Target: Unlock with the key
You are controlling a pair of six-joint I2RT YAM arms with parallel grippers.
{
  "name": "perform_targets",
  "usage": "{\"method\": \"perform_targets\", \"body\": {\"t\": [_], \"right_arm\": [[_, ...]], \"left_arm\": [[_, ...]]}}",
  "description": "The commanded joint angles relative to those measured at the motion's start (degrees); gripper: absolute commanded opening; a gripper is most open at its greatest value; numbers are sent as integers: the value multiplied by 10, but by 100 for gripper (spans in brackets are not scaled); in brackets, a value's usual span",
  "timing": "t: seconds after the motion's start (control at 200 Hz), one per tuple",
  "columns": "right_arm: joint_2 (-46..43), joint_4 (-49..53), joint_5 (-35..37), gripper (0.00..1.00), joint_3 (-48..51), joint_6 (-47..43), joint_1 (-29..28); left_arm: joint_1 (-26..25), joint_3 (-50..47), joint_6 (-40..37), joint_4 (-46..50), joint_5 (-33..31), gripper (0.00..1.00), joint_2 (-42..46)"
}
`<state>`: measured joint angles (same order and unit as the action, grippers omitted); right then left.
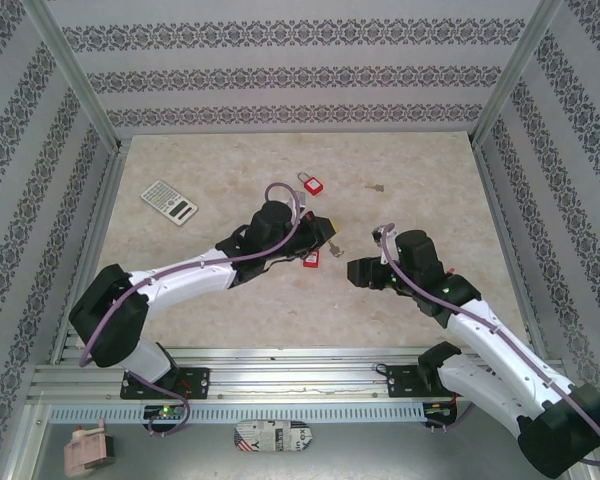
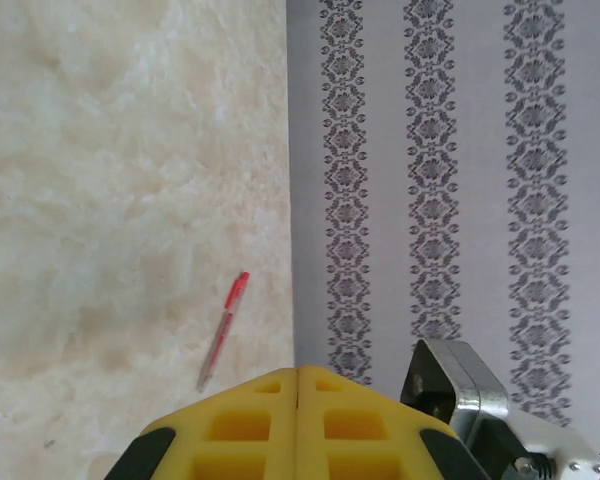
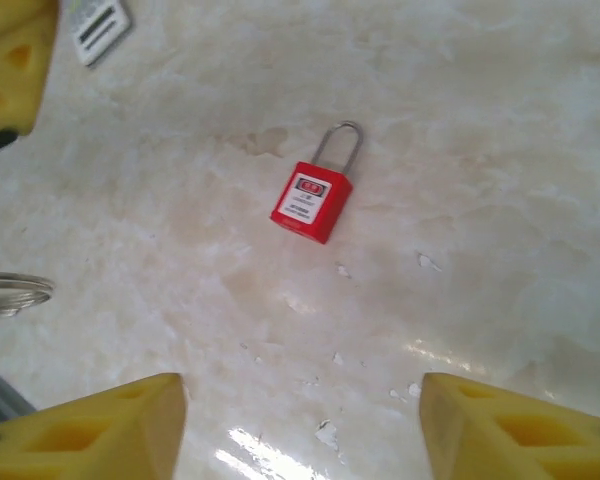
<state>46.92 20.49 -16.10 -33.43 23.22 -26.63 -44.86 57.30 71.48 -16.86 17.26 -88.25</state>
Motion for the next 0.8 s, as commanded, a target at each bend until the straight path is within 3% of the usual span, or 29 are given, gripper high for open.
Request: {"method": "perform_targets", "body": {"t": [0.0, 0.13, 0.405, 0.51, 0.794], "right_arm": [[-28, -89, -68, 69, 20, 50, 12], [-39, -154, -124, 71, 36, 119, 41], [33, -419, -225, 69, 97, 295, 51], [58, -423, -228, 67, 86, 289, 42], [81, -457, -230, 56, 85, 299, 24]], "left_arm": [[4, 11, -96, 111, -24, 0, 5], [4, -9, -117, 85, -49, 0, 12], [4, -70, -113, -174, -19, 0, -4], [4, -88, -112, -261, -14, 0, -11], [4, -107, -97, -352, -12, 0, -31]]}}
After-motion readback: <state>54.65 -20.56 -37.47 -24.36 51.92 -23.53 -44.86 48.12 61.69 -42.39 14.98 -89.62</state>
